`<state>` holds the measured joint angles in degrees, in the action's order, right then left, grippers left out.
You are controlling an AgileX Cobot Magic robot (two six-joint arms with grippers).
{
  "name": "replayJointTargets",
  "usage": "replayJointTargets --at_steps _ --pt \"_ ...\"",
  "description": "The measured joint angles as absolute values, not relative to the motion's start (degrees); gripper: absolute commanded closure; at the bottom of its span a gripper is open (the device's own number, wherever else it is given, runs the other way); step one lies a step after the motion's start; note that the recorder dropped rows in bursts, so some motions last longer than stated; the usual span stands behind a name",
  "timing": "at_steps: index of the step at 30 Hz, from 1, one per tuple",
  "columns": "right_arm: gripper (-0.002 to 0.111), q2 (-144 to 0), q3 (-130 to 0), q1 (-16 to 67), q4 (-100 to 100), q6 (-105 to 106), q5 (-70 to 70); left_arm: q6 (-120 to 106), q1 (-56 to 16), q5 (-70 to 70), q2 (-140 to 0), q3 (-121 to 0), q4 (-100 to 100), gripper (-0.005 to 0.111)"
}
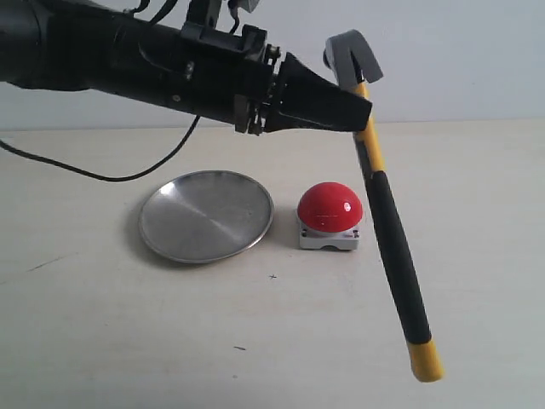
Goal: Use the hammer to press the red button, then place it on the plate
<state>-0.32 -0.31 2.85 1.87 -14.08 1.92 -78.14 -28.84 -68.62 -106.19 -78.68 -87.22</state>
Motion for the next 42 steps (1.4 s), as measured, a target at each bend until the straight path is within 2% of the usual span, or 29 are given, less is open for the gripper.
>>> replayJointTargets --at_steps 5,9,15,21,28,35,39,42 --pt "0.108 -0.32 -0.31 2.85 1.87 -14.08 1.79 -84.26 -27.56 -68.15 -106.19 -73.87 -91.80 0.107" --pt "0.108 -0.32 -0.31 2.85 -5.41 -22.57 0.00 -85.83 -26.94 -68.15 -106.19 -71.17 -95.06 0.107" --pt "0.108 -0.32 -0.31 2.85 -12.31 -31.40 -7.28 -86.17 -26.57 -67.89 -106.19 -70.21 -95.58 0.107" --pt "0.108 -0.67 -0.46 2.85 -11.02 -29.06 -7.25 -86.17 -26.57 -67.89 -106.19 -70.21 -95.83 0.107" --pt "0.108 -17.11 -14.25 2.85 -7.94 -17.78 7.94 -86.17 -26.32 -67.89 -106.19 -70.21 -95.93 0.107" --pt "0.108 -39.59 -31.91 2.85 -5.50 -2.03 34.59 -83.93 -24.53 -67.89 -106.19 -70.21 -95.93 0.107" --pt "0.108 -47.17 -34.55 2.85 -14.15 10.22 45.17 -83.46 -24.04 -67.79 -106.19 -70.21 -95.93 0.107" --pt "0.108 -49.77 -33.05 2.85 -23.46 17.43 45.38 -83.35 -23.95 -67.79 -106.19 -70.21 -95.93 0.107"
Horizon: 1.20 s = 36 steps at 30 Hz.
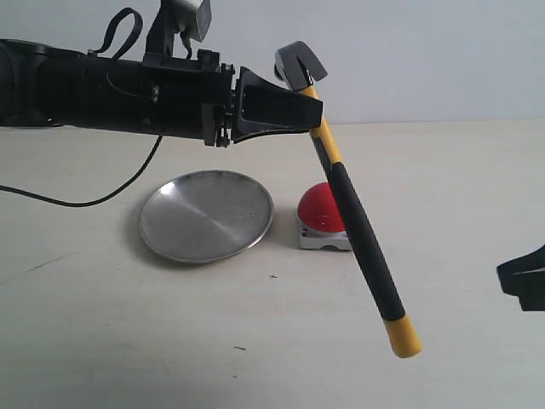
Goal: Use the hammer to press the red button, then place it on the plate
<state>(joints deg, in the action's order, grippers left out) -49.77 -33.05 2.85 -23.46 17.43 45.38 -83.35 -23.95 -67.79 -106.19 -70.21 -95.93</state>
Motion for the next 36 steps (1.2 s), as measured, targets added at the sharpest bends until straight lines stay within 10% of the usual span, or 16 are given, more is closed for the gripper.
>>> replayJointTargets --at_steps 22,36 --pt "0.108 -43.35 -25.26 2.85 -37.82 34.42 25.63 -81.16 -23.57 -67.41 -110.44 -70.21 -96.20 0.107" --pt "0.108 -54.80 -38.07 2.63 26.96 -26.14 45.60 -80.72 -23.09 -67.41 -110.44 -70.21 -96.25 0.107"
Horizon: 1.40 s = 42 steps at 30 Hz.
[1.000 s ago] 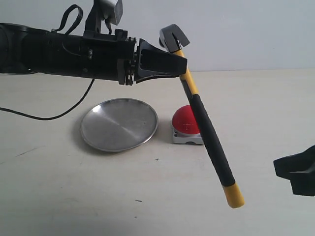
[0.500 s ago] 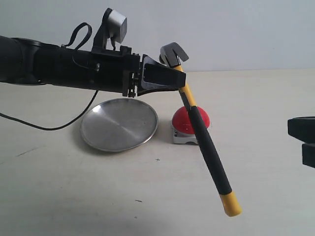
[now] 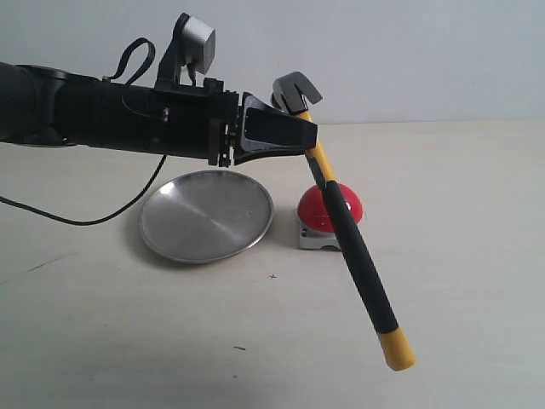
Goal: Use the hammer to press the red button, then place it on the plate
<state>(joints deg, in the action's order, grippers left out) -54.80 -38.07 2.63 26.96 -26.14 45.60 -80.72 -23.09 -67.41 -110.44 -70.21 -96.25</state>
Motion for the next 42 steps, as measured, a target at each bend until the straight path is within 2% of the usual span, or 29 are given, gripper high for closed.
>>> replayJointTargets --at_steps 4,6,15,25,32,37,42 --pt "0.108 -46.04 -29.78 2.63 20.82 -28.17 26.26 -80.72 -23.09 -67.41 -110.44 -70.21 -96.25 0.107" --pt "0.108 -42.36 -26.38 2.63 20.76 -28.68 20.79 -80.72 -23.09 -67.41 -110.44 -70.21 -96.25 0.107" --pt "0.108 -41.51 -24.30 2.63 23.11 -30.44 14.17 -80.00 -23.09 -67.41 -110.44 -70.21 -96.25 0.107" --pt "0.108 -52.72 -34.51 9.90 30.49 -28.35 28.08 -79.93 -23.09 -67.41 -110.44 -70.21 -96.25 0.107" --pt "0.108 -57.22 -34.92 21.83 39.72 -37.99 40.00 -79.93 -23.09 -67.41 -110.44 -70.21 -96.25 0.107" --pt "0.108 -57.99 -34.92 31.69 36.72 -40.82 40.88 -79.93 -23.09 -67.41 -110.44 -70.21 -96.25 0.107" --pt "0.108 -58.09 -34.92 35.82 28.64 -40.68 37.87 -79.64 -23.09 -67.41 -110.44 -70.21 -96.25 0.107"
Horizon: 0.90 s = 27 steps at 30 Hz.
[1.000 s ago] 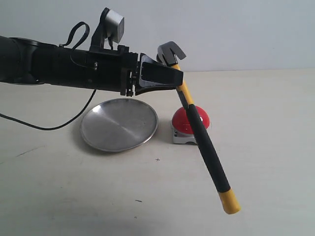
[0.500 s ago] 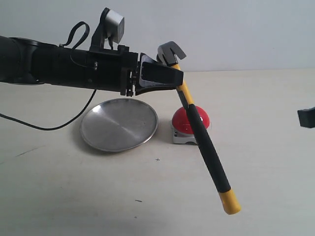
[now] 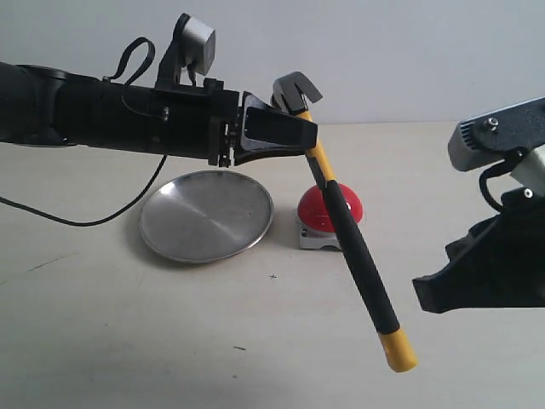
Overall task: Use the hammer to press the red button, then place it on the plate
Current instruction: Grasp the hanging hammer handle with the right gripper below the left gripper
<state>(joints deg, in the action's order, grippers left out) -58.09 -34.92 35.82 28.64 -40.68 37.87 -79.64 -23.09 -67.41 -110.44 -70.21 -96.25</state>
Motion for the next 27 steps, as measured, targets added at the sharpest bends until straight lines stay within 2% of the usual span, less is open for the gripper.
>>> replayJointTargets --at_steps 3,4,5,6,8,13,15,21,27 --pt "0.105 -58.09 -34.92 36.11 24.88 -39.44 37.10 -79.38 -23.09 -67.41 -110.44 -70.21 -96.25 0.107" --pt "0.091 -58.09 -34.92 36.11 23.82 -38.26 37.10 -79.34 -23.09 -67.41 -110.44 -70.21 -96.25 0.107" --pt "0.084 -58.09 -34.92 36.11 19.89 -34.06 36.99 -79.10 -23.09 -67.41 -110.44 -70.21 -96.25 0.107" --pt "0.065 -58.09 -34.92 36.11 17.58 -32.05 36.71 -79.10 -23.09 -67.41 -110.44 -70.21 -96.25 0.107" --pt "0.050 -58.46 -34.92 36.11 11.91 -25.93 34.22 -79.06 -23.09 -67.41 -110.44 -70.21 -96.25 0.107" --pt "0.049 -67.96 -34.92 36.11 9.12 -23.26 29.12 -79.06 -23.09 -67.41 -110.44 -70.21 -96.25 0.107" --pt "0.046 -71.49 -34.92 36.11 8.97 -23.26 24.72 -78.97 -23.09 -67.41 -110.44 -70.21 -96.25 0.107" --pt "0.046 -78.14 -34.92 36.11 8.97 -23.60 16.01 -78.70 -23.09 -67.41 -110.44 -70.21 -96.25 0.107" --pt "0.057 -80.68 -34.92 36.11 18.31 -33.80 15.41 -78.56 -23.09 -67.41 -110.44 -70.21 -96.25 0.107"
